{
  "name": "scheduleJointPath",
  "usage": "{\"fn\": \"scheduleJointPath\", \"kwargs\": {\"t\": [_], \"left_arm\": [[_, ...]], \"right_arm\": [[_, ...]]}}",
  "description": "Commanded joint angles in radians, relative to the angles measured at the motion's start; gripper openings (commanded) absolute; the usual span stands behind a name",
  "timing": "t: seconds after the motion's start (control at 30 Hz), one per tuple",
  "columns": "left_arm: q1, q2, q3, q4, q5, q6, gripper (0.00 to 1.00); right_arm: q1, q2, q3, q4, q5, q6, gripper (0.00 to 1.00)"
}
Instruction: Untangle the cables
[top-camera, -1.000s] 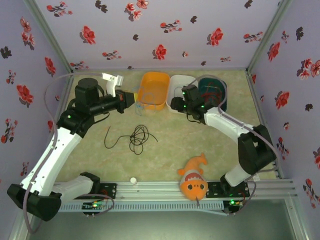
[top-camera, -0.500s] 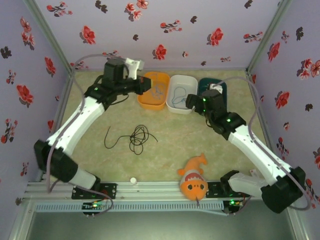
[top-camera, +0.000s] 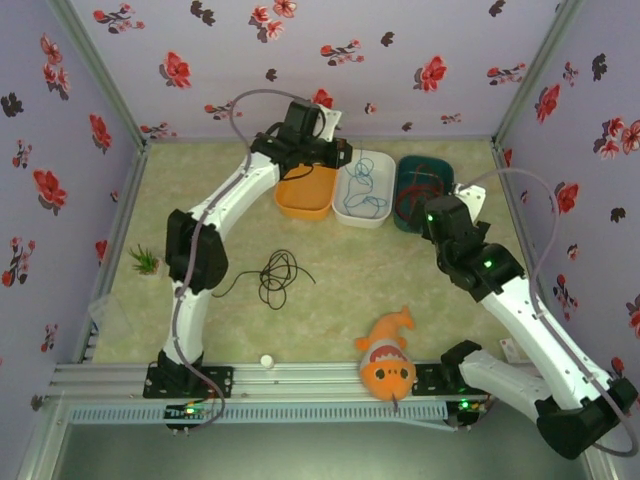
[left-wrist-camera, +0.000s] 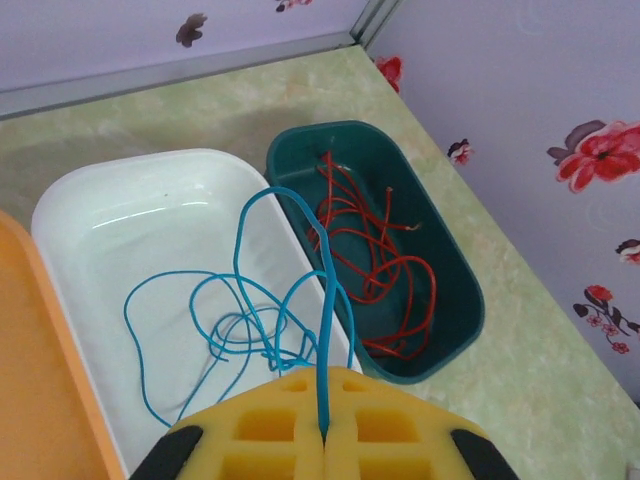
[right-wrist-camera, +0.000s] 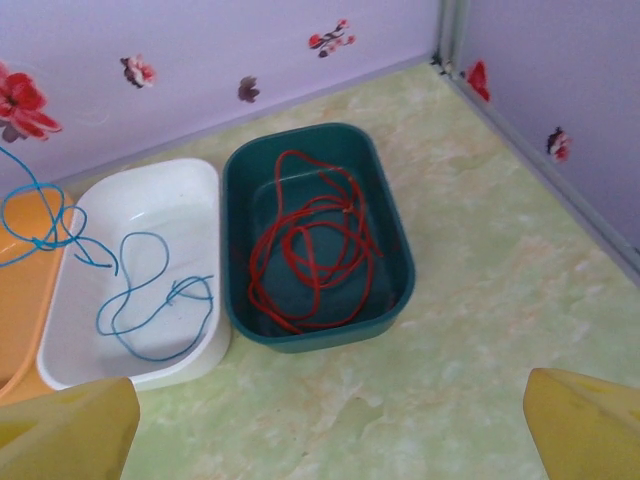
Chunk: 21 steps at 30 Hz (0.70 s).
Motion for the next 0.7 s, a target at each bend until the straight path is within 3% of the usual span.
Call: {"fn": "scheduleJointPath", "kwargs": {"t": [0.0,0.33,0.67], "left_arm": [[-0.004,0.072,0.092,-0.056,0.045,0.024,0.00],[-0.009,0.258,0.198,-0.064,0.096,-0.003,0.03],[-0.009,0.325,0.233,-0.092,0.090,-0.024,0.46]], "right_arm": [[-0.006,-0.021,0.022,-0.042,0.105,0.021,0.99],[-0.006,-0.031,0.046,-0.052,0.116,0.005,0.99],[-0.006,-0.021,0.081,-0.058,0.067,-0.044,0.99]]}}
